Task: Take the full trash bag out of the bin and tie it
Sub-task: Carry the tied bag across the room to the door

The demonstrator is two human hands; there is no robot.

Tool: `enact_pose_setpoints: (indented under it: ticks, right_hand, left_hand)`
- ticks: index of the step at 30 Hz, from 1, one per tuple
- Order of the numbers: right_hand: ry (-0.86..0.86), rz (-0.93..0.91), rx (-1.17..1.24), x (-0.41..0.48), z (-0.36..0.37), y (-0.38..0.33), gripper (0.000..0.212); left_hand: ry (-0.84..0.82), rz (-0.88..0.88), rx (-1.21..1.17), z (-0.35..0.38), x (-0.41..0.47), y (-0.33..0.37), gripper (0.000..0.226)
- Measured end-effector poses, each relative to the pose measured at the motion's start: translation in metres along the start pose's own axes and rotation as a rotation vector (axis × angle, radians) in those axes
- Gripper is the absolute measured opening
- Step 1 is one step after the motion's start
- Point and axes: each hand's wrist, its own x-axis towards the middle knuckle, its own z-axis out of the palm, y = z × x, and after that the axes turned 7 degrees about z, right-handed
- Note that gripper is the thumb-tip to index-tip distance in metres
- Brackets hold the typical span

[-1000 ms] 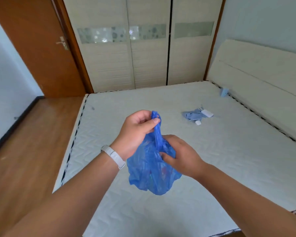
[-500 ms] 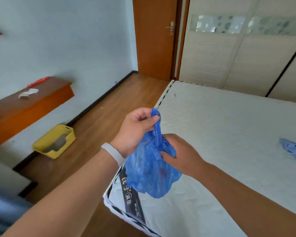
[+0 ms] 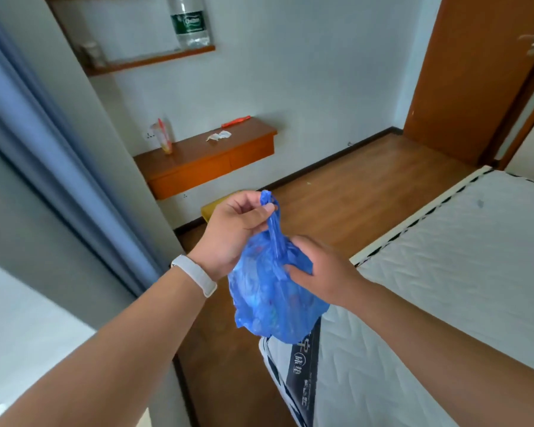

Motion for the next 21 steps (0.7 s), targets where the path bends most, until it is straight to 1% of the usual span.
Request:
enact_pose_setpoints:
  ticks: [2,4,6,8,12,17,21]
  right_hand:
    - [-0.009,-0.049,-0.016,0.018,0.009,-0.003,0.046]
    - [-0.013,-0.087,-0.047,0.035,0.020,-0.007,0.045]
    - [-0.032,-0.113,-0.030,0.053,0.031,-0.010,0.044]
    - [-0.048,-0.131,-0.030,0.074,0.044,-0.011,0.044]
    - [-0.053,-0.138,-0.037,0.121,0.076,-0.009,0.044]
    - [-0.056,-0.070,-0.101,0.193,0.119,-0.013,0.043]
    - [0.046,-0.020,-0.208,0.251,0.140,-0.022,0.037]
  left_hand:
    - [0.040,0.006,0.011,-0.014,0.005,0.002,0.006]
    - [0.083,0.013,0.025,-0.030,0.011,0.002,0.011]
    - [0.120,0.016,0.022,-0.047,0.022,0.000,0.016]
    - [0.132,0.011,0.012,-0.066,0.035,-0.007,0.016]
    - [0.114,0.000,-0.011,-0.112,0.072,-0.027,0.013]
    - [0.085,-0.050,-0.069,-0.182,0.133,-0.055,0.022]
    - [0.036,-0.069,-0.063,-0.227,0.190,-0.063,0.017]
